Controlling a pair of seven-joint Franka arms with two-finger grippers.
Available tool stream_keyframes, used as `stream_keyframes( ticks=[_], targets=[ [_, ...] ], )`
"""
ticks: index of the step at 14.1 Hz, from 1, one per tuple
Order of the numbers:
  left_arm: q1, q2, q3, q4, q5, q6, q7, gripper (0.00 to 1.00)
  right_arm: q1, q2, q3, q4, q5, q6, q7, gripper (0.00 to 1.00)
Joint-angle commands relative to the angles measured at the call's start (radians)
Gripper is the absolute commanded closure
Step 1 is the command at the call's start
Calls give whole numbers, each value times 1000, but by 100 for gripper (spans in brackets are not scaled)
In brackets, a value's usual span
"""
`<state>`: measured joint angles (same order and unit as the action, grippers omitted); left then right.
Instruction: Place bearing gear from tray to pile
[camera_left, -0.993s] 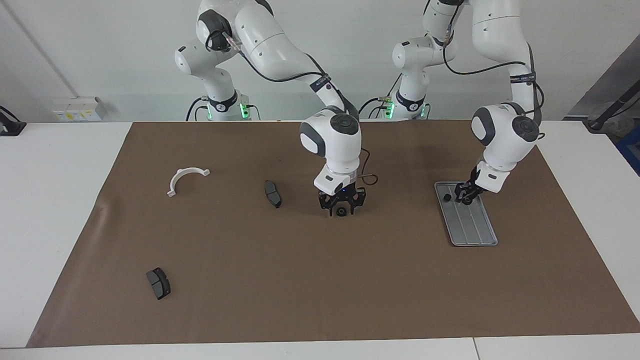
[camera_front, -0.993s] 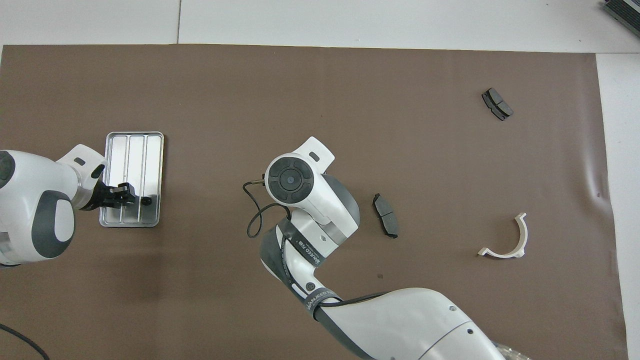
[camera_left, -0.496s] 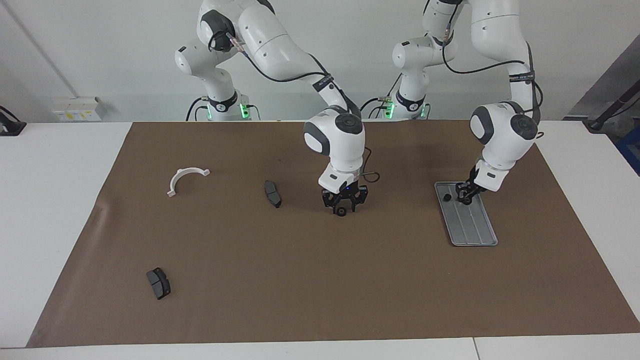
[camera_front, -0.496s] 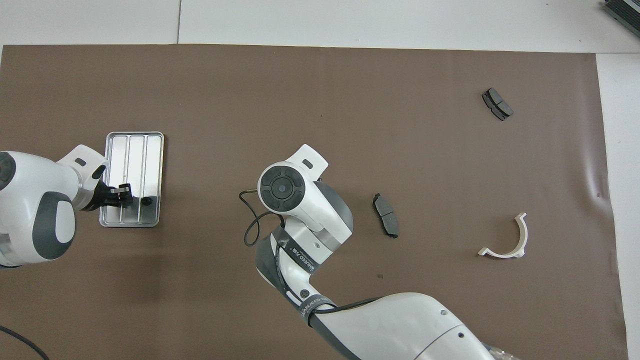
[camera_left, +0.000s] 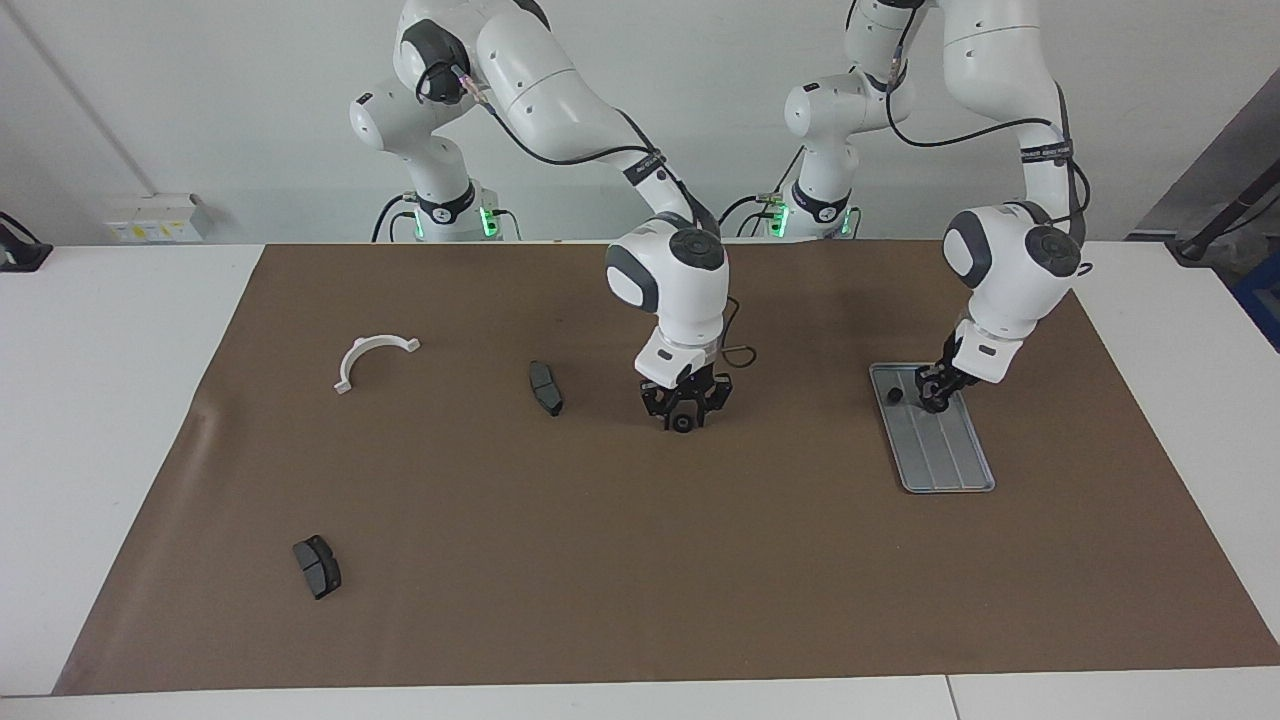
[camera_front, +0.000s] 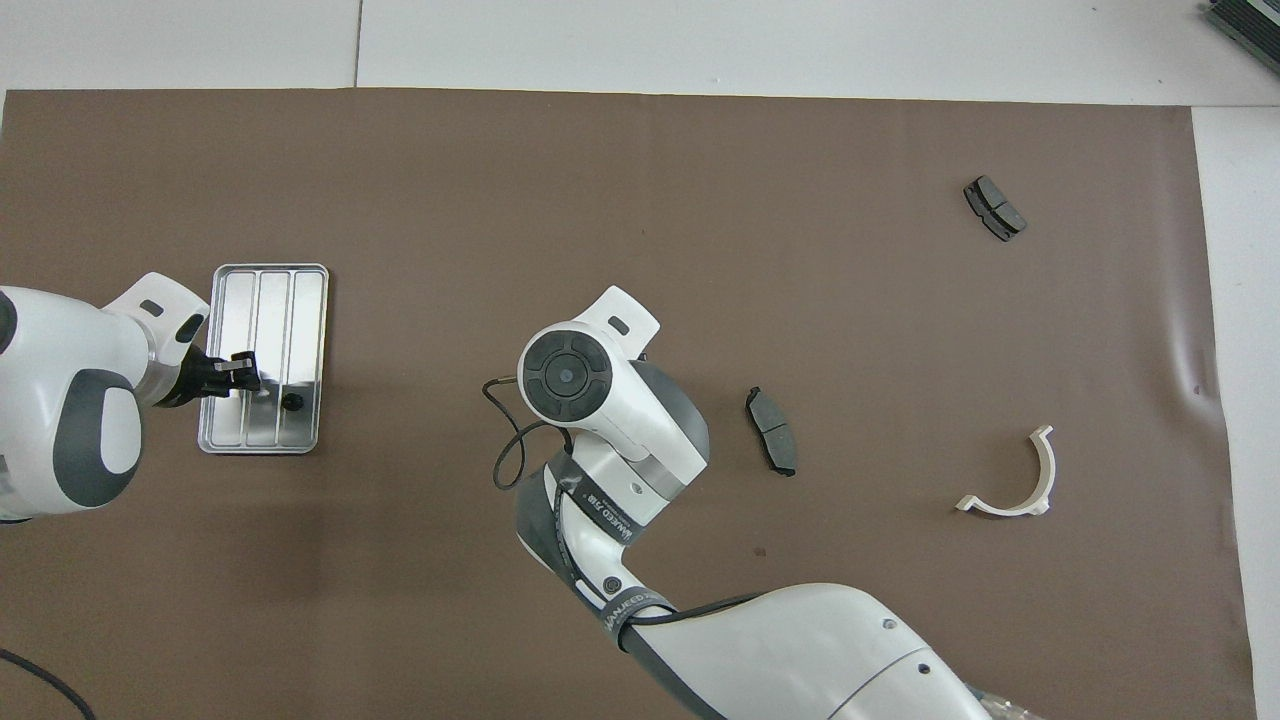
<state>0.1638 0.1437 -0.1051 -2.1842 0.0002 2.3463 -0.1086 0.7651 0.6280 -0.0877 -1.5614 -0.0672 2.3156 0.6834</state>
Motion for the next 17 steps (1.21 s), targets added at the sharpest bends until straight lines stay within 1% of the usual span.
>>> stream_keyframes(
  ticks=[1,3,5,7,10,12,14,15,17],
  targets=[
    [-58,48,7,162,4,-131,-89,86,-3,-4,2,-8,-14,1,-16,55],
    [-105,59,7,204,4,-160,-149,86,-1,-4,2,-8,-14,-4,-16,100],
    [-142,62,7,210,4,-159,-222,86,-1,-4,2,-5,-16,-4,-15,100],
    [-187,63,5,210,4,-157,-311,86,-3,-4,2,9,-16,-28,-15,100],
    [-234,66,4,210,3,-145,-379,86,-33,-54,-6,6,-14,-67,-18,100],
    [-260,66,4,210,1,-143,-401,86,-94,-121,-6,-6,-13,-116,-53,100],
    [-302,66,2,213,1,-142,-437,86,-180,-200,-4,-28,4,-180,-169,100],
    [-332,66,4,213,1,-140,-459,86,-222,-226,-3,-32,10,-208,-220,100],
    [-403,66,4,213,1,-131,-537,86,-298,-244,-3,-32,49,-243,-315,100]
  ],
)
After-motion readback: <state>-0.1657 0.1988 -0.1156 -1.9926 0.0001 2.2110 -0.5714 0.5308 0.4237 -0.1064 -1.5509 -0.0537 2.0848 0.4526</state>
